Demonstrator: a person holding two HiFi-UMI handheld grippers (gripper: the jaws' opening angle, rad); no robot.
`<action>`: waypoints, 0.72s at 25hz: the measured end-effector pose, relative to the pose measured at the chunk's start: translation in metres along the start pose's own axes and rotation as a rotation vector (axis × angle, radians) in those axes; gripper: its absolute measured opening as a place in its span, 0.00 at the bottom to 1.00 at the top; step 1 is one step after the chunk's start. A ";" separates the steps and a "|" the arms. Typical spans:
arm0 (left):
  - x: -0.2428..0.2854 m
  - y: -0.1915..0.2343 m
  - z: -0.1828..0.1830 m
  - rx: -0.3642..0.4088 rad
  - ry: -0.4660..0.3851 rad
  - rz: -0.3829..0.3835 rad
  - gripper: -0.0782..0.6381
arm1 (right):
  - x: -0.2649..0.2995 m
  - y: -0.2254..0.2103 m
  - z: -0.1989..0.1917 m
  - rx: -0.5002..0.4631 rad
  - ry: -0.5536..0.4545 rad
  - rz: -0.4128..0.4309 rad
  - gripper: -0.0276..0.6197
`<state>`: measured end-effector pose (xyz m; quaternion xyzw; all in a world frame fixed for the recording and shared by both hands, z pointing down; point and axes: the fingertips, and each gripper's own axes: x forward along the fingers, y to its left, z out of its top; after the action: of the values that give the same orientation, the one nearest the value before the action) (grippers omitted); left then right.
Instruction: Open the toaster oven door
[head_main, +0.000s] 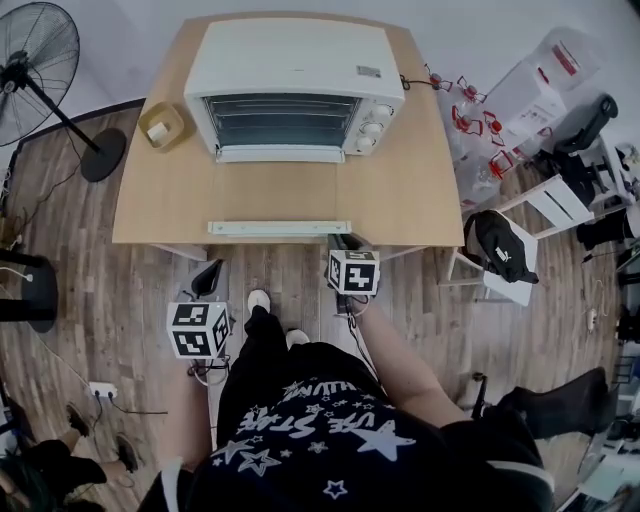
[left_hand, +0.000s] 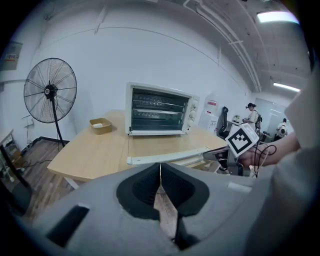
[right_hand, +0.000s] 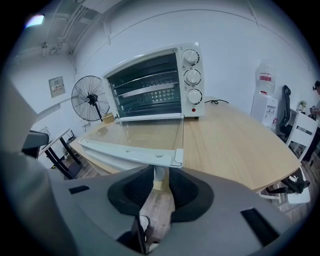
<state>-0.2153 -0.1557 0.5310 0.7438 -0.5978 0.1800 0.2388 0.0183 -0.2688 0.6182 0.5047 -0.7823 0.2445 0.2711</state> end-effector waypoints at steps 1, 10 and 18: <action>-0.005 -0.002 -0.002 -0.005 -0.002 0.015 0.14 | -0.001 0.000 0.000 -0.007 0.003 0.015 0.20; -0.045 -0.006 -0.021 -0.065 -0.018 0.122 0.14 | -0.018 0.008 -0.002 -0.049 0.003 0.099 0.21; -0.066 -0.021 -0.043 -0.105 -0.025 0.140 0.14 | -0.048 0.014 -0.012 -0.027 -0.016 0.113 0.12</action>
<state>-0.2085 -0.0740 0.5271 0.6887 -0.6600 0.1552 0.2570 0.0236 -0.2242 0.5930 0.4580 -0.8149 0.2448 0.2573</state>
